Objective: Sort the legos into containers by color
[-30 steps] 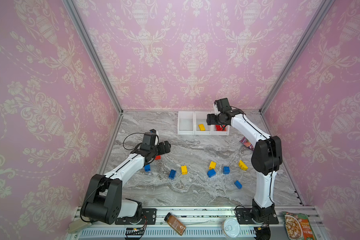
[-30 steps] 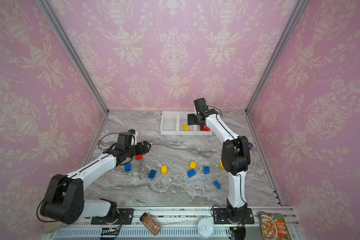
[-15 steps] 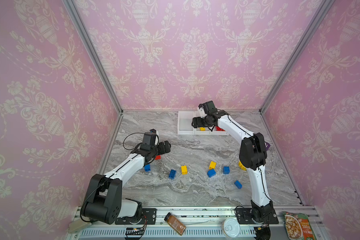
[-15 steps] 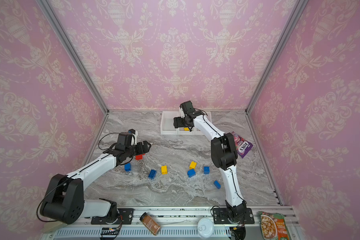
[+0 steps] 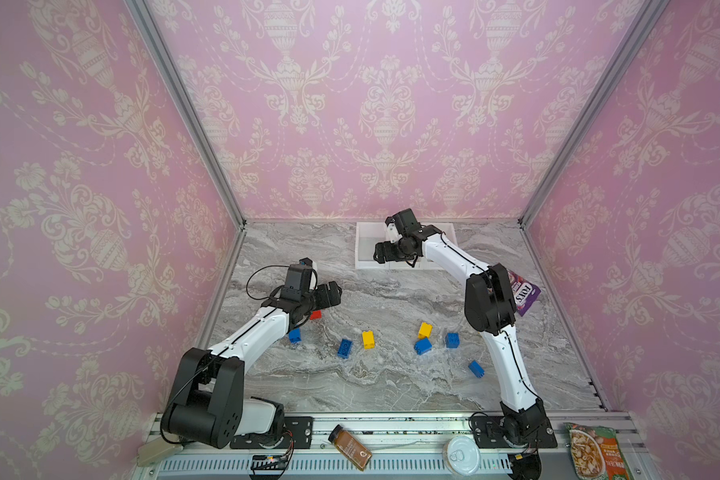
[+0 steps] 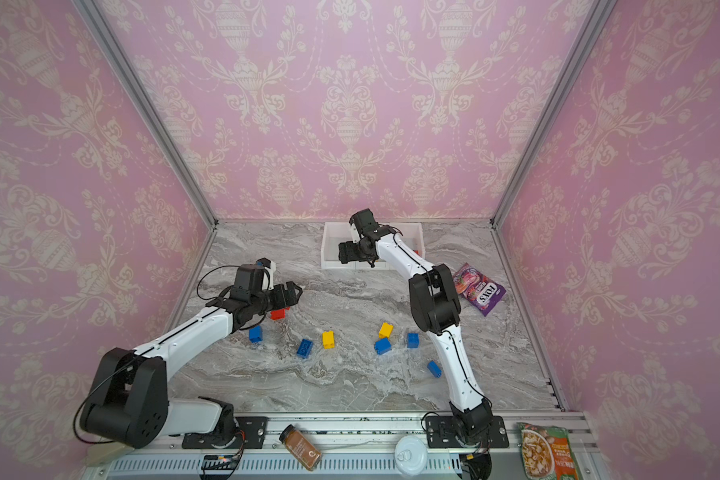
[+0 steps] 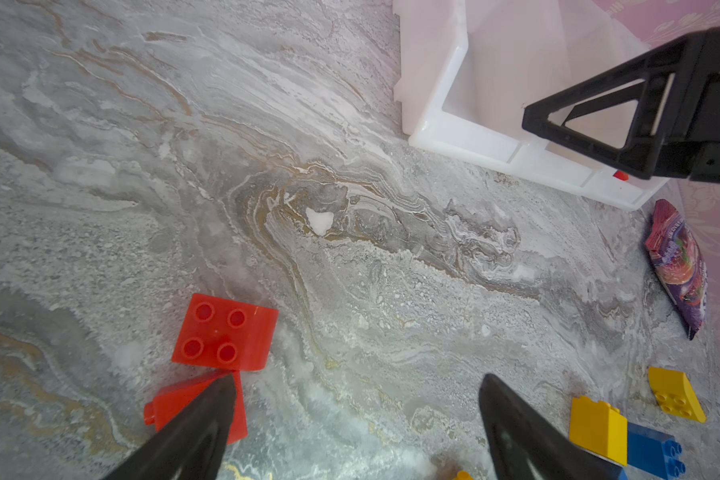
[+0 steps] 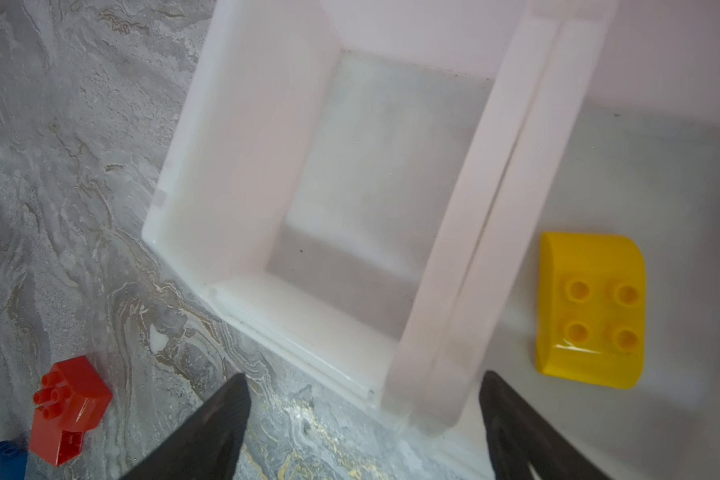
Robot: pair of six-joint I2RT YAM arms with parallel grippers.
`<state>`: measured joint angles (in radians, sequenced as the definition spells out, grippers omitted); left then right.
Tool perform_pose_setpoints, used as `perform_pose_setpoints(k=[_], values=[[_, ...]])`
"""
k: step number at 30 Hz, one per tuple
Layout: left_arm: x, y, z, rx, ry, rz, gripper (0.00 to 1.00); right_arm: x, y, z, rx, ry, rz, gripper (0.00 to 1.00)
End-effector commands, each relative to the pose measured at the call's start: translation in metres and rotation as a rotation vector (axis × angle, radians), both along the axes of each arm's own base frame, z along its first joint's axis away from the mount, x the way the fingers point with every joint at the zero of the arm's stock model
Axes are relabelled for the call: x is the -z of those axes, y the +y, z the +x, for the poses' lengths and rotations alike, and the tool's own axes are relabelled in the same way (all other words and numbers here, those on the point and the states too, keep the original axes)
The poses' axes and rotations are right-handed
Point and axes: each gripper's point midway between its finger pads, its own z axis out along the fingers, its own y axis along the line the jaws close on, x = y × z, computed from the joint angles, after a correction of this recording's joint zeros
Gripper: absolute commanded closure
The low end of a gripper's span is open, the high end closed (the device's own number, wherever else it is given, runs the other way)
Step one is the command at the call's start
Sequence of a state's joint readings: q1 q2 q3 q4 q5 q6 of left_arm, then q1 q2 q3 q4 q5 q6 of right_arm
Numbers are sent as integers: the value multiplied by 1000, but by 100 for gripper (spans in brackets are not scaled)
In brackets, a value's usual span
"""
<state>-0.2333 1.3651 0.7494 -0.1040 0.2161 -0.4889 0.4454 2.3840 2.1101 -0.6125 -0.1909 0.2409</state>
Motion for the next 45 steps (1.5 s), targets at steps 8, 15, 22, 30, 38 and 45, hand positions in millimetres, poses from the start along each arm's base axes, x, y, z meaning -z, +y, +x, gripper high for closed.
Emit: perform_pose_setpoints(k=[8, 15, 22, 30, 38, 45], values=[[1, -5, -3, 12, 4, -12, 6, 12, 29, -16, -59, 53, 14, 12], [0, -5, -4, 13, 2, -12, 6, 14, 44, -29, -103, 63, 9, 12], [-1, -4, -4, 12, -1, -11, 6, 13, 60, -52, -137, 71, 0, 13], [-4, -4, -4, 9, -10, -12, 6, 19, 72, -88, -100, 93, 15, 13], [-4, -4, -4, 12, -11, -11, 6, -6, 79, -87, -92, 18, 25, 12], [-12, -1, -5, 0, -29, -2, 6, -48, 75, -82, -86, -56, 16, 12]])
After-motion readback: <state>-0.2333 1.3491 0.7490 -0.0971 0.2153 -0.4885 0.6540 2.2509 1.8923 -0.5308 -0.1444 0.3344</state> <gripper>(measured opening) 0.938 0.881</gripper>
